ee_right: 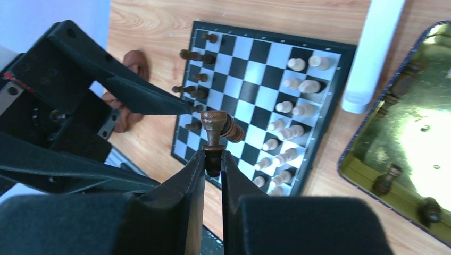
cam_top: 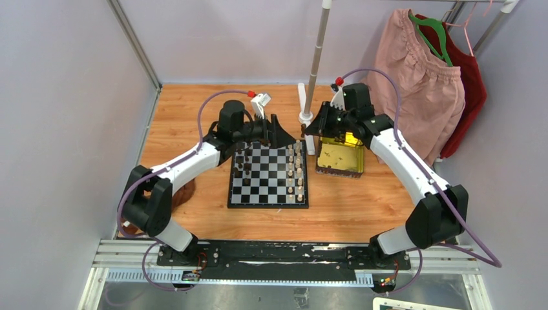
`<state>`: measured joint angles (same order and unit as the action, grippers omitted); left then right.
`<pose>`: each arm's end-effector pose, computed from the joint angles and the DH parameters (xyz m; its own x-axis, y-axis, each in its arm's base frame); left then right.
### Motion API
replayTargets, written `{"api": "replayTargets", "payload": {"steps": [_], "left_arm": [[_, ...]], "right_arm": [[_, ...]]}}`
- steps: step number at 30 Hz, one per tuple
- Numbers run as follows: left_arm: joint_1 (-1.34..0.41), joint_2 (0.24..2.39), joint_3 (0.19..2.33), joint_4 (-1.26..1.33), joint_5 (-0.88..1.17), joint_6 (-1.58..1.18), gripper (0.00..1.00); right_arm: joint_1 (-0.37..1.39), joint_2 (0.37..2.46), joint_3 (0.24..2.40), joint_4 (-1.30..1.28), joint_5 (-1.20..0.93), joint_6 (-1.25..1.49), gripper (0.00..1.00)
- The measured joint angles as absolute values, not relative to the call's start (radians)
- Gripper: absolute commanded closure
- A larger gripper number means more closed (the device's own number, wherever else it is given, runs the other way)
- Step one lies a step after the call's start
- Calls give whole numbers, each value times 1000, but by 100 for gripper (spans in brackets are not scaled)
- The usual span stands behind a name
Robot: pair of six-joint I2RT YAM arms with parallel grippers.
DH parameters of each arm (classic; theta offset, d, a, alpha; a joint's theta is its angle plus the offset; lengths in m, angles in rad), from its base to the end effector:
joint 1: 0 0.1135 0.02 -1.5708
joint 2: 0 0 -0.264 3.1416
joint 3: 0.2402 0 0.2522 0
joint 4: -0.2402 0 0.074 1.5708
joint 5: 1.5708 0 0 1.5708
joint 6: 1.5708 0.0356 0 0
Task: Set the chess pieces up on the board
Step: Place the chess piece on the chessboard.
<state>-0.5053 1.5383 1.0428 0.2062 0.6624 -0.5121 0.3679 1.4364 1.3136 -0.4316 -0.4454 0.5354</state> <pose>0.2985 -0.1902 0.2846 -0.6574 -0.0779 -0.7495 0.6600 0.4204 -0.6226 0.2980 0.1313 0.3488 -0.7624 0.1996 -0.6155 -0.3225 0.7075 0.6288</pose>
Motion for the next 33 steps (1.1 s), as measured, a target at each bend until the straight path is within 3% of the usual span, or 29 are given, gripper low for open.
{"api": "replayTargets", "payload": {"steps": [16, 25, 33], "left_arm": [[-505, 1610, 877, 754, 756, -843, 24], [-505, 1611, 873, 808, 756, -865, 26], [-505, 1612, 873, 815, 756, -865, 39]], "right_arm": [[373, 1426, 1278, -331, -617, 698, 100], [373, 1420, 1254, -289, -676, 754, 100], [373, 1420, 1240, -259, -701, 793, 100]]}}
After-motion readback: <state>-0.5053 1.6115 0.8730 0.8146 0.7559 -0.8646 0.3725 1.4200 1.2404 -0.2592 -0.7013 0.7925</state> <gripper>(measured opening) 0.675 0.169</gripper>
